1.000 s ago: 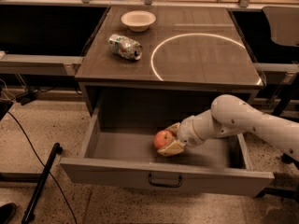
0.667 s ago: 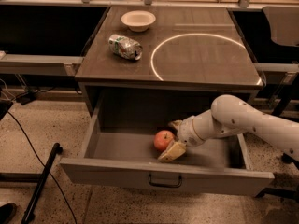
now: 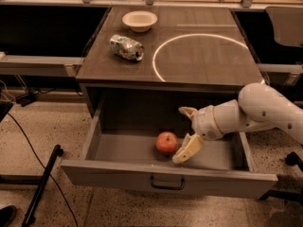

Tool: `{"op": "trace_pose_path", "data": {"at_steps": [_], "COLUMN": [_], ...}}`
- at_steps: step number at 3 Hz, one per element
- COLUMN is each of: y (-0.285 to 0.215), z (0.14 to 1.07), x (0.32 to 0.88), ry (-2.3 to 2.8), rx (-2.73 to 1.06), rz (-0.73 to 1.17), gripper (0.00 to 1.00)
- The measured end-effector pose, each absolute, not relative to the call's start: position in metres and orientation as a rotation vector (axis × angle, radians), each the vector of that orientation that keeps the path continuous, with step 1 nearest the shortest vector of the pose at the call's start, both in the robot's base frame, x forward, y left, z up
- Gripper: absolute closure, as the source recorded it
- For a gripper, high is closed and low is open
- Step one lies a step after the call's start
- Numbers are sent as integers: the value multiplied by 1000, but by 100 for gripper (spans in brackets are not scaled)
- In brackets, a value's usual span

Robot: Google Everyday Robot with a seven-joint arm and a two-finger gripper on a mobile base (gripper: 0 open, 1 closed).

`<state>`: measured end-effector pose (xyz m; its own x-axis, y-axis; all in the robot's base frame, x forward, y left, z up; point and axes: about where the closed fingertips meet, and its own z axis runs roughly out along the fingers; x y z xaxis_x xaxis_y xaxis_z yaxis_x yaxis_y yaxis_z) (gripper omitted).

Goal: Place apple into top drawer

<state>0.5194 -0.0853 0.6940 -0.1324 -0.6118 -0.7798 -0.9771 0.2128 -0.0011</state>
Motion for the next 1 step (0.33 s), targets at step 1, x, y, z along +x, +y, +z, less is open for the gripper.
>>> {"op": "trace_pose_path", "data": {"at_steps": [1], "y": [-88], "z": [695], "x": [518], "ry": [1825], "rx": [-1474], "rz": [705], "gripper": [0]}}
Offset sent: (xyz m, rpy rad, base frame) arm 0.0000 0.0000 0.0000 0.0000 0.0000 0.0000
